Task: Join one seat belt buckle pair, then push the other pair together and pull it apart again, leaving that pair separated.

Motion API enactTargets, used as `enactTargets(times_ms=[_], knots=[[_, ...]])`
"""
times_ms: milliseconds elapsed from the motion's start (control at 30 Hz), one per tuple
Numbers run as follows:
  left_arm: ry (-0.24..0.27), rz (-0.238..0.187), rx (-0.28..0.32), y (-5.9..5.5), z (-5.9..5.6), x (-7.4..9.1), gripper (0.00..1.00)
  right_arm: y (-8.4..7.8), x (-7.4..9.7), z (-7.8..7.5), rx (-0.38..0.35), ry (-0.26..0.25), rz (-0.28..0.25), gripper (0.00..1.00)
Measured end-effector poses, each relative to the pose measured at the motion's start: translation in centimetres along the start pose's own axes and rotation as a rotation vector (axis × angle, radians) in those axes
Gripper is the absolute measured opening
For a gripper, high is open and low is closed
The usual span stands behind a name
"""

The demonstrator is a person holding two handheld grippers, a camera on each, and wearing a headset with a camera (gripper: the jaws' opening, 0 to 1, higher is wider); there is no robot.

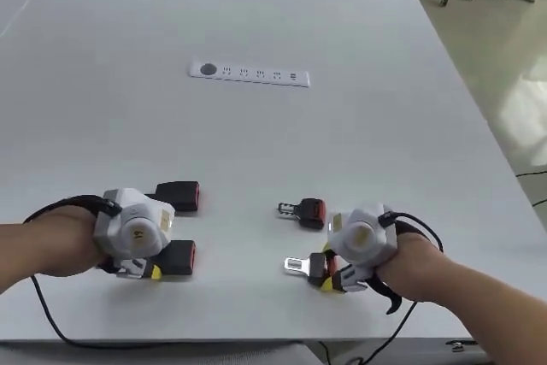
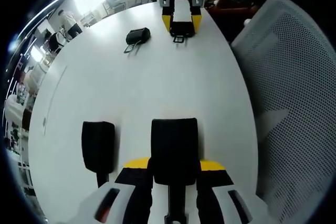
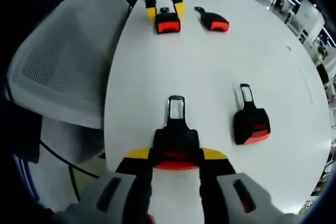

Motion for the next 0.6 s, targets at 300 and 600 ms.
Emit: enactTargets(times_ms=[300, 600], knots=[[0.006, -0.006, 0.045, 0.1, -0.1, 0.0, 0.32, 0.1, 0.0, -0.1, -0.023, -0.01, -0.003, 0.35], [0.01, -0.003, 0.052, 0.2, -0.4, 0.1, 0.33, 1.8, -1.2, 0.3, -0.013, -0.01, -0.015, 0.35]])
Point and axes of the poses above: the centre of the closed fingertips' face, and the gripper's own axes: x roughly backward along the fingers, z roughly to its left, y roughly out of its top, the point moved 3 cm from there along x, roughly backward along the fingers, and after that the axes turned 14 degrees about -z, right-handed, at the moved point
